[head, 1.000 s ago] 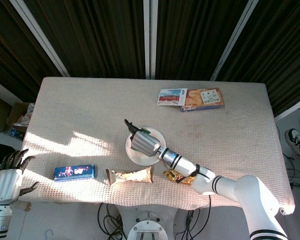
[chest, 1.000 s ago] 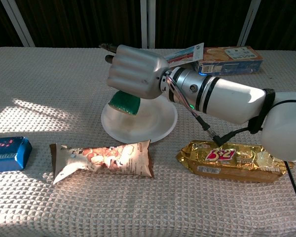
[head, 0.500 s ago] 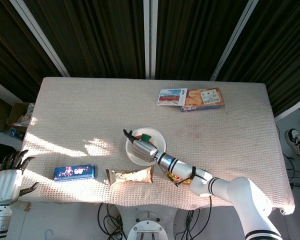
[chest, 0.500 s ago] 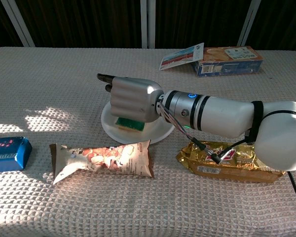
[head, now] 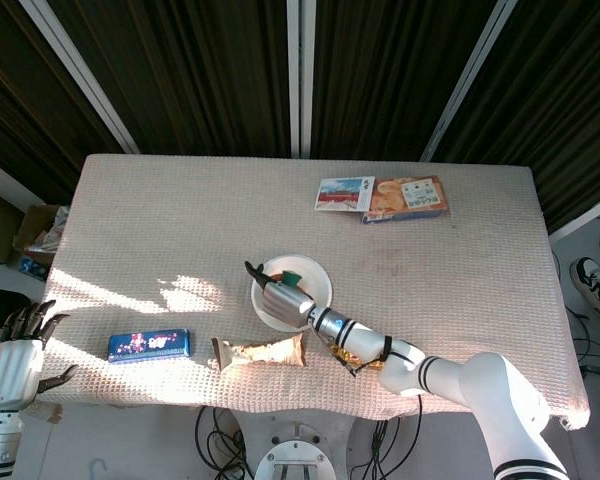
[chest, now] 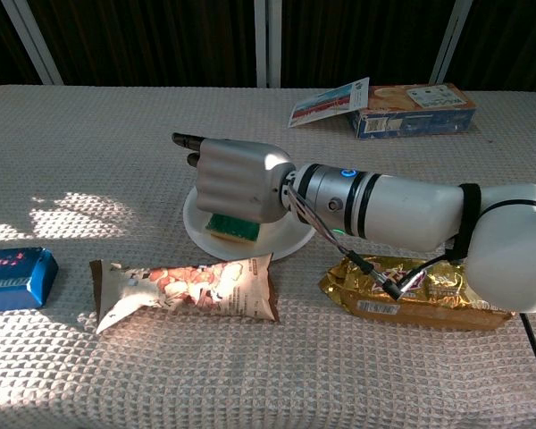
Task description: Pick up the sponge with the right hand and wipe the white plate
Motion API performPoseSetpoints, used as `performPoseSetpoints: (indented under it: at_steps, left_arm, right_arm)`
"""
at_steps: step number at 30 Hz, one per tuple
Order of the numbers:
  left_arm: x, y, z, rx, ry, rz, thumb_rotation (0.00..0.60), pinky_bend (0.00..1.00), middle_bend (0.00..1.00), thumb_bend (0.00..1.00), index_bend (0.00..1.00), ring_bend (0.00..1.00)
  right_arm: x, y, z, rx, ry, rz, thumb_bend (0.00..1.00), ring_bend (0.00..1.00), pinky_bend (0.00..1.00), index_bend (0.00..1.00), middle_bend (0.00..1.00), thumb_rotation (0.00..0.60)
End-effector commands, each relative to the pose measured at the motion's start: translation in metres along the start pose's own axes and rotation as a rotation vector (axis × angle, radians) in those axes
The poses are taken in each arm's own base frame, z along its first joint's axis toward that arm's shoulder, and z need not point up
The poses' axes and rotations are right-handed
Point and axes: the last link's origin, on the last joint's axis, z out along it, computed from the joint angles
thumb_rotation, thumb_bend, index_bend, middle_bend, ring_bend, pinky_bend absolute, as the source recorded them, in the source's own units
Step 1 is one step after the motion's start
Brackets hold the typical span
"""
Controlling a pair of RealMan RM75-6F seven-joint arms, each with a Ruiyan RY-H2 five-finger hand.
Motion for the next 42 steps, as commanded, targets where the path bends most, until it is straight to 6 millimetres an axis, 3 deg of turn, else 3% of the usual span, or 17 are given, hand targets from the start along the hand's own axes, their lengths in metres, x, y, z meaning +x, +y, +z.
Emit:
performPoseSetpoints:
  at_steps: [1,11,16,24,28,32,36,39,42]
  left_arm:
    - [0.0,-0.001,-0.001,0.003,-0.001,-0.001,0.6,0.12,0.12,0.07,0.26,0.1]
    - [0.002,0.001,0.001,-0.008,0.01,0.001,0.6,0.12,0.12,0.07,0.26,0.1]
    - [0.002,0.002,0.001,-0.006,0.007,0.001,0.6,0.12,0.12,0.07,0.26,0.1]
    - [0.002,0.0,-0.001,0.004,0.003,0.002,0.6,0.12,0.12,0.07,0.26,0.1]
    - [0.001,-0.001,-0.002,0.006,0.003,0.003,0.6,0.12,0.12,0.07,0.26,0.1]
    - [0.003,-0.001,-0.001,0.001,0.01,0.004,0.6,0.12,0.12,0.07,0.26,0.1]
    - [0.003,0.002,0.0,-0.012,0.012,0.004,0.6,0.12,0.12,0.07,0.26,0.1]
    - [0.004,0.004,0.001,-0.02,0.015,0.002,0.6,0.12,0.12,0.07,0.26,0.1]
    - [0.005,0.007,0.001,-0.027,0.019,0.003,0.6,0.12,0.12,0.07,0.26,0.1]
  right_arm:
    - [-0.003,-0.006,0.005,0.01,-0.019,-0.022,0.32,0.23,0.0,0.75,0.54,0.6]
    - [-0.01,0.042,0.003,-0.161,-0.027,0.066,0.33,0.23,0.0,0.75,0.54,0.6]
    - [-0.017,0.035,0.011,-0.139,-0.072,0.041,0.33,0.23,0.0,0.75,0.54,0.6]
    - [-0.019,0.007,0.022,-0.021,-0.084,-0.091,0.33,0.24,0.0,0.75,0.54,0.6]
    - [-0.019,0.012,0.021,-0.065,-0.076,-0.047,0.34,0.24,0.0,0.75,0.54,0.6]
    - [-0.025,0.038,0.01,-0.176,-0.068,0.036,0.34,0.24,0.0,0.75,0.54,0.6]
    - [-0.041,0.06,-0.014,-0.264,-0.104,0.125,0.33,0.24,0.0,0.73,0.54,0.6]
    - [-0.059,0.065,-0.037,-0.309,-0.174,0.212,0.33,0.23,0.0,0.65,0.51,0.6]
    - [-0.075,0.063,-0.054,-0.334,-0.259,0.287,0.33,0.19,0.0,0.5,0.44,0.6]
